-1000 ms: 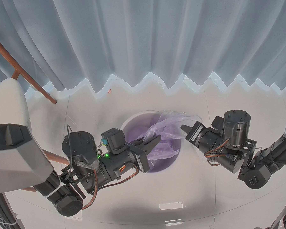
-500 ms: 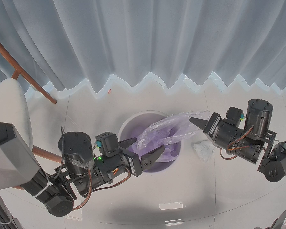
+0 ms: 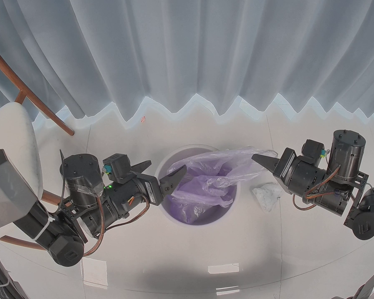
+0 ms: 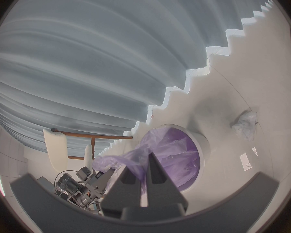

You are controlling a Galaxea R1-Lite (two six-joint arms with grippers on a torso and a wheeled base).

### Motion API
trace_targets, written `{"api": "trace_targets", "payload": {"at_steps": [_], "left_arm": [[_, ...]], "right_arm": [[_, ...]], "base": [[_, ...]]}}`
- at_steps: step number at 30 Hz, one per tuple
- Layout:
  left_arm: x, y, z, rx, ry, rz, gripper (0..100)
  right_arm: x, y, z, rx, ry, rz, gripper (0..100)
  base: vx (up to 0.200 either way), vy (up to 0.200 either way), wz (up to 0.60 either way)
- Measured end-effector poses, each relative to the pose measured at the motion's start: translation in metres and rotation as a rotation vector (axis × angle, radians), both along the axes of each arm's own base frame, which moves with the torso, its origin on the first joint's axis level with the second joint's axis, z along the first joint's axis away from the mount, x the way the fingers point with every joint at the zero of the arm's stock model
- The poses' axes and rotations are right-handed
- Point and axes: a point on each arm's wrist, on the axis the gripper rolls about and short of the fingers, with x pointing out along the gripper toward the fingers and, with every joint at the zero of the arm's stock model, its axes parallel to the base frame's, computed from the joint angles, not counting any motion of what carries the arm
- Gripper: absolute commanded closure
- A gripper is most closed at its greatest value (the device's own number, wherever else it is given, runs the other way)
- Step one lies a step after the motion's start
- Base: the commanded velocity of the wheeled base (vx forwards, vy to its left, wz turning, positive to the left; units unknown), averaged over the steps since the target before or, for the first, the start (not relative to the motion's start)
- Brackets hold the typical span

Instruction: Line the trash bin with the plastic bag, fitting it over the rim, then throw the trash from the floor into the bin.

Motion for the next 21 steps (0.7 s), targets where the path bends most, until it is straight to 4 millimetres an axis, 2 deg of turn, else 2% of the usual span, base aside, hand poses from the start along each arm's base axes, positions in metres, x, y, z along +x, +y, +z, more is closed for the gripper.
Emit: {"api": "trace_targets", "payload": {"at_steps": [9, 15, 21], "left_arm": [[0.011, 0.014, -0.003, 0.061, -0.023, 0.059, 0], [0.019, 0.014, 0.005, 0.032, -0.068, 0.088, 0], [0.008, 0.003, 0.004, -0.003, -0.018, 0.037, 0]], "right_arm": [[0.002, -0.003, 0.004, 0.005, -0.017, -0.014, 100], [0.009, -0.008, 0.011, 0.03, -0.059, -0.04, 100], [0.011, -0.009, 0.01, 0.024, -0.071, -0.047, 100]], "base": [[0.0, 0.0, 0.0], [0.0, 0.0, 0.0], [0.0, 0.0, 0.0]]}}
